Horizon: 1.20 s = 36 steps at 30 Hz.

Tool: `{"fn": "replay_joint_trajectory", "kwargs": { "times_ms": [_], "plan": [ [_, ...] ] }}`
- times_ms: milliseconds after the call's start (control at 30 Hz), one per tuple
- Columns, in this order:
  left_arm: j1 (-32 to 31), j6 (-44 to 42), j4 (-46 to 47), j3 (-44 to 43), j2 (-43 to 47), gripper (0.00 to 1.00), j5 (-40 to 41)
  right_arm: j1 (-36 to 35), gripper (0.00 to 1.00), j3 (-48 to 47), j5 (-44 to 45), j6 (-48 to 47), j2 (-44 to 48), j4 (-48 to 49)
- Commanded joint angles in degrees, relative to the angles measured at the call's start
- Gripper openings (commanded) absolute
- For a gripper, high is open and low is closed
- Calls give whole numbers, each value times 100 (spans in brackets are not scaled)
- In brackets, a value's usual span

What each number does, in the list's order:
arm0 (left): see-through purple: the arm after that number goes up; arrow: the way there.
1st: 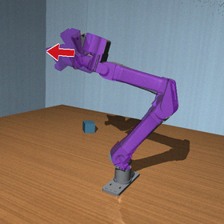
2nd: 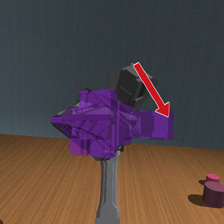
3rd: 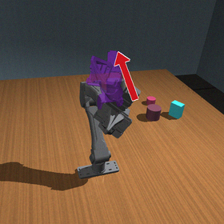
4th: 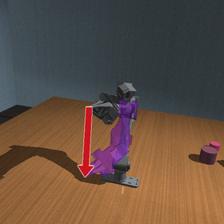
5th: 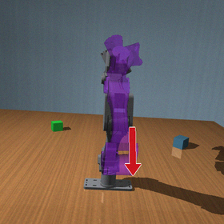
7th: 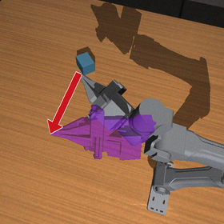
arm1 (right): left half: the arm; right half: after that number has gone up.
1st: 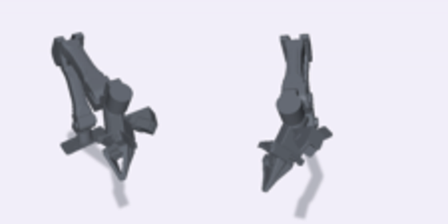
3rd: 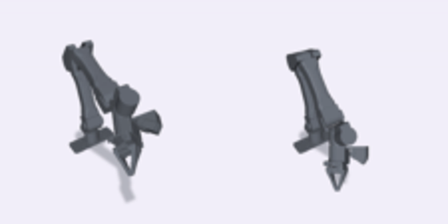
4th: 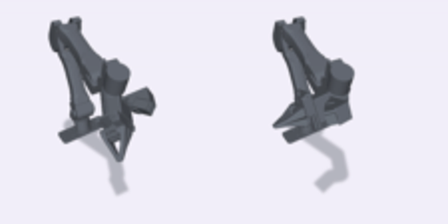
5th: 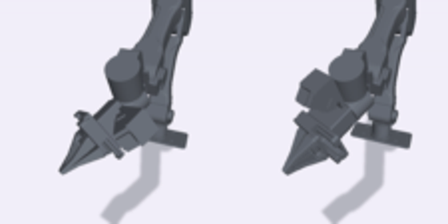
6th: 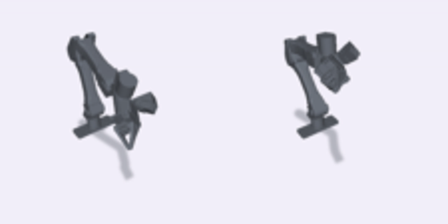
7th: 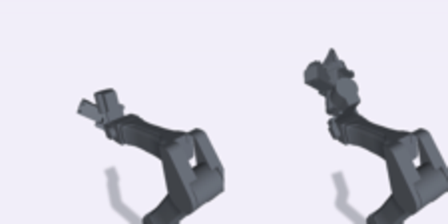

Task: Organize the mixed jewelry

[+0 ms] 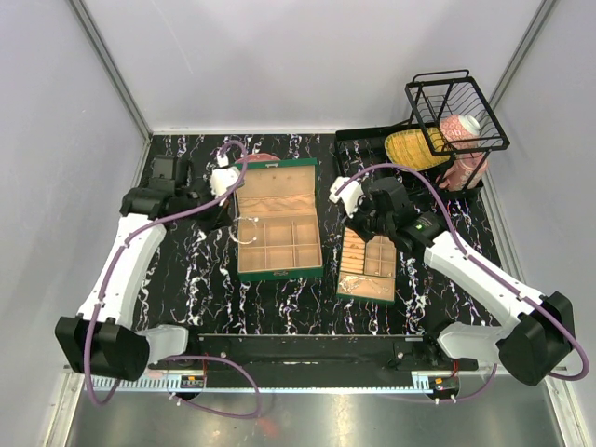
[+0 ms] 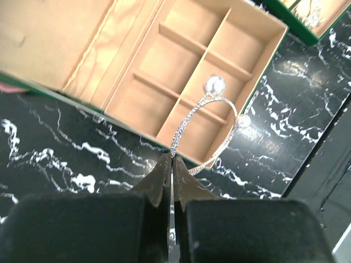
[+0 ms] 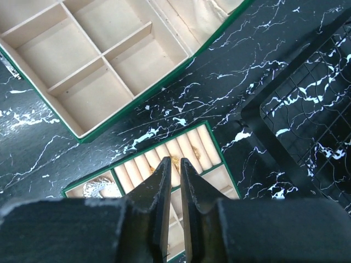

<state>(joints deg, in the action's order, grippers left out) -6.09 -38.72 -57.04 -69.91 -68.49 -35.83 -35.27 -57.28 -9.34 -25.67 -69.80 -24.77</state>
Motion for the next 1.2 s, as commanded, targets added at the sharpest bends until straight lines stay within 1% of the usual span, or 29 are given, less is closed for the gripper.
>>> {"fn": "replay_joint_trajectory", "kwargs": {
  "times_ms": [0, 167, 333, 500, 800, 1167],
  "plan": [
    [-480, 1085, 763, -400, -340, 0, 85, 11, 18, 23, 460, 141, 151, 412],
    [-788, 1674, 1264, -603, -1025, 0, 523, 134, 18, 173, 469, 141, 98, 526],
    [-1113, 1824, 1721, -743, -1719, 0, 963, 213, 18, 191, 425, 150, -16, 553],
    [-1307, 1868, 1871, -884, -2378, 0, 1113, 231, 18, 191, 433, 150, -25, 553],
    [-1623, 1807, 2179, -805, -2827, 0, 1333, 301, 17, 226, 416, 141, -60, 588],
    [-1782, 1596, 2399, -533, -2977, 0, 1790, 327, 17, 305, 398, 133, -86, 605]
  ]
}}
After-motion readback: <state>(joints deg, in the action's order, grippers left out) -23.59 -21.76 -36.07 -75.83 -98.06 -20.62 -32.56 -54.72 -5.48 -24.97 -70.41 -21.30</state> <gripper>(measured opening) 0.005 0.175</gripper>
